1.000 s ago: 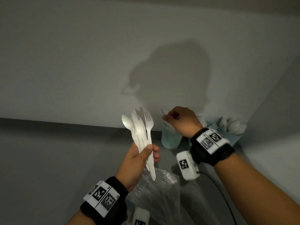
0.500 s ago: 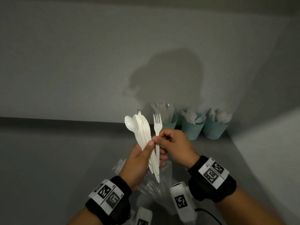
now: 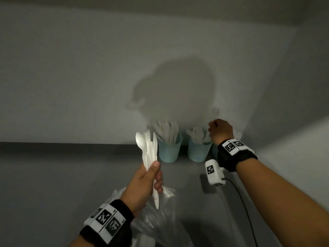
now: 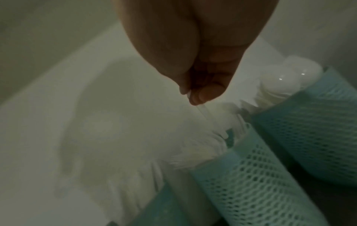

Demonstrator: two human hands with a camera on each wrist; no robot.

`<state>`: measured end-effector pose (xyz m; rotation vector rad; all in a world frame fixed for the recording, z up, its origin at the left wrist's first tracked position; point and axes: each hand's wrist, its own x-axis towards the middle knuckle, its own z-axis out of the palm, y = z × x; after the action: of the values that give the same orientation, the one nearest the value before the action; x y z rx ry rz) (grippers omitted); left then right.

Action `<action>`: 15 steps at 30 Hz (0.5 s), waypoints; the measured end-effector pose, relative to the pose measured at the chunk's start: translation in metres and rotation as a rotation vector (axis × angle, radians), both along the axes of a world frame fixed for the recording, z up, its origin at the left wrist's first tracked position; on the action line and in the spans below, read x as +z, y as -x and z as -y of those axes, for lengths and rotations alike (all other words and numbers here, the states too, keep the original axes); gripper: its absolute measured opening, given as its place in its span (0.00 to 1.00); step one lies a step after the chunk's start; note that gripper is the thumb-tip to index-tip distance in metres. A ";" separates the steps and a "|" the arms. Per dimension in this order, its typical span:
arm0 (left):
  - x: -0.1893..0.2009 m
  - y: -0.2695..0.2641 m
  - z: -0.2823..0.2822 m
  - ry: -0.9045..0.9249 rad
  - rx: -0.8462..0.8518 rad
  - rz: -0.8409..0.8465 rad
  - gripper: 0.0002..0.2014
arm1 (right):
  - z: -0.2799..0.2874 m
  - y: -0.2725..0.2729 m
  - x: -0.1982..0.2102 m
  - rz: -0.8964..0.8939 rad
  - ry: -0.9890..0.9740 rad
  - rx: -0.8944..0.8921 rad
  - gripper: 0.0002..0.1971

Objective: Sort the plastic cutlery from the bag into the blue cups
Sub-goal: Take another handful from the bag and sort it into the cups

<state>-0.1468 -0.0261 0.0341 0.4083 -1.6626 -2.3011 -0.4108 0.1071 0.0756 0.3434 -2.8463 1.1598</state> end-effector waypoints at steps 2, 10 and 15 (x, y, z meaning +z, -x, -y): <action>0.003 0.004 -0.001 -0.013 -0.007 -0.018 0.09 | 0.004 0.011 -0.009 0.059 -0.220 0.026 0.14; 0.011 0.007 0.003 -0.105 -0.029 -0.072 0.09 | 0.008 0.006 -0.019 0.113 -0.363 0.021 0.21; 0.013 0.002 0.005 -0.123 -0.048 -0.097 0.15 | 0.008 -0.044 0.005 -0.112 -0.008 0.120 0.21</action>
<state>-0.1488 -0.0306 0.0472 0.2794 -1.5067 -2.4256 -0.3668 0.0993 0.0809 0.5675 -2.7679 1.1107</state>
